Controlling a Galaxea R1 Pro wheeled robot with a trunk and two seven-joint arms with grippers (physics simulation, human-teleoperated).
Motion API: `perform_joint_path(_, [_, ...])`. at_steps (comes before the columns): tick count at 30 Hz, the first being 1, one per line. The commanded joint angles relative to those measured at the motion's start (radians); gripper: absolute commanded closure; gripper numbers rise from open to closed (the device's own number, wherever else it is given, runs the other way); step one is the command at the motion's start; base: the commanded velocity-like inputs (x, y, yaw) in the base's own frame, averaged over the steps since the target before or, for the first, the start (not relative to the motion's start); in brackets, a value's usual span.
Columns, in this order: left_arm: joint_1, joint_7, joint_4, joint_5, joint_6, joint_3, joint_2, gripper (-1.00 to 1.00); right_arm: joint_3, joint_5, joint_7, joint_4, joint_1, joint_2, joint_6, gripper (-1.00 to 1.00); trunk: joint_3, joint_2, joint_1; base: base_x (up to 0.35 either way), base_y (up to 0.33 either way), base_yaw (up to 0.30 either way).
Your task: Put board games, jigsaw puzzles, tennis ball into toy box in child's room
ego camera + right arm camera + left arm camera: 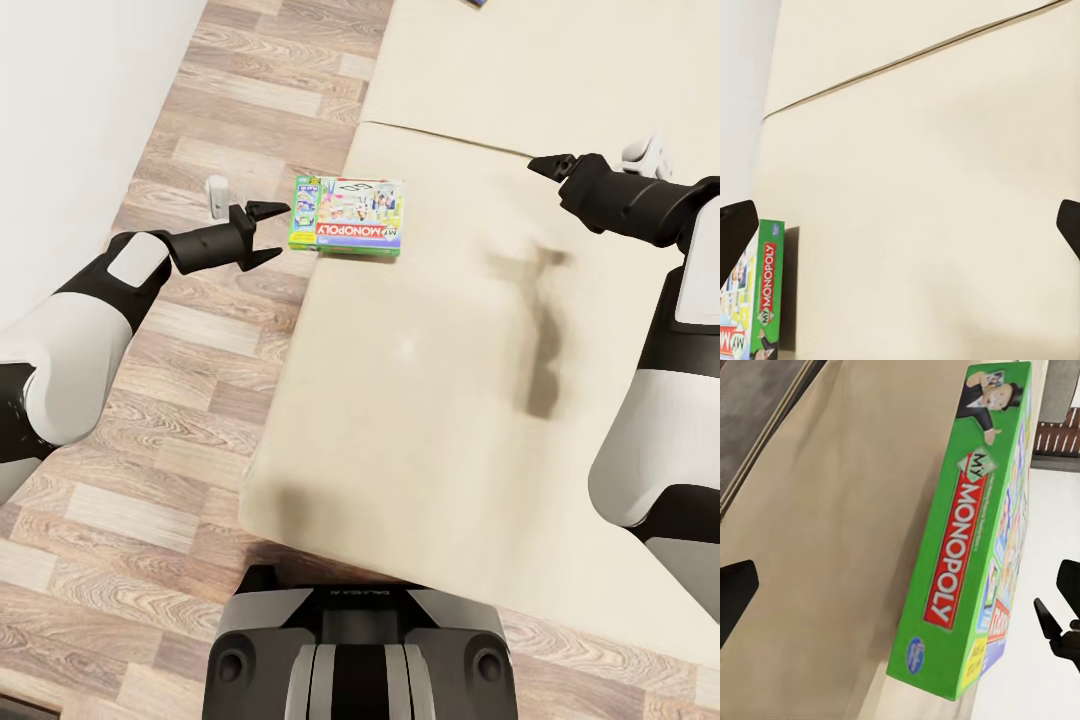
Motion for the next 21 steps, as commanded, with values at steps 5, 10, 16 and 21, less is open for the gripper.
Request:
perform_joint_path(5, [0.000,-0.001,0.000,-0.003,0.005,0.004,0.000,-1.00,-0.001,-0.009,-0.007,-0.001,-0.001,-0.001,0.004,-1.00,0.000,0.000,0.000,0.000,0.000,-0.002])
perform_joint_path(10, [0.000,0.000,0.000,-0.003,0.005,0.004,0.000,-1.00,-0.001,-0.009,-0.007,-0.001,-0.001,-0.002,0.004,-1.00,-0.001,0.000,0.000,0.000,0.000,-0.046])
perform_joint_path(16, [0.000,0.001,0.000,-0.003,0.005,0.004,0.000,-1.00,-0.001,-0.009,-0.007,-0.001,0.000,-0.001,0.004,-1.00,-0.001,0.000,0.000,0.000,0.000,-0.039])
perform_joint_path(21, [0.001,0.001,0.000,-0.003,0.004,0.004,0.000,-1.00,0.000,-0.009,-0.007,-0.001,0.005,0.000,0.004,-1.00,-0.001,0.000,0.000,0.000,0.000,-0.019])
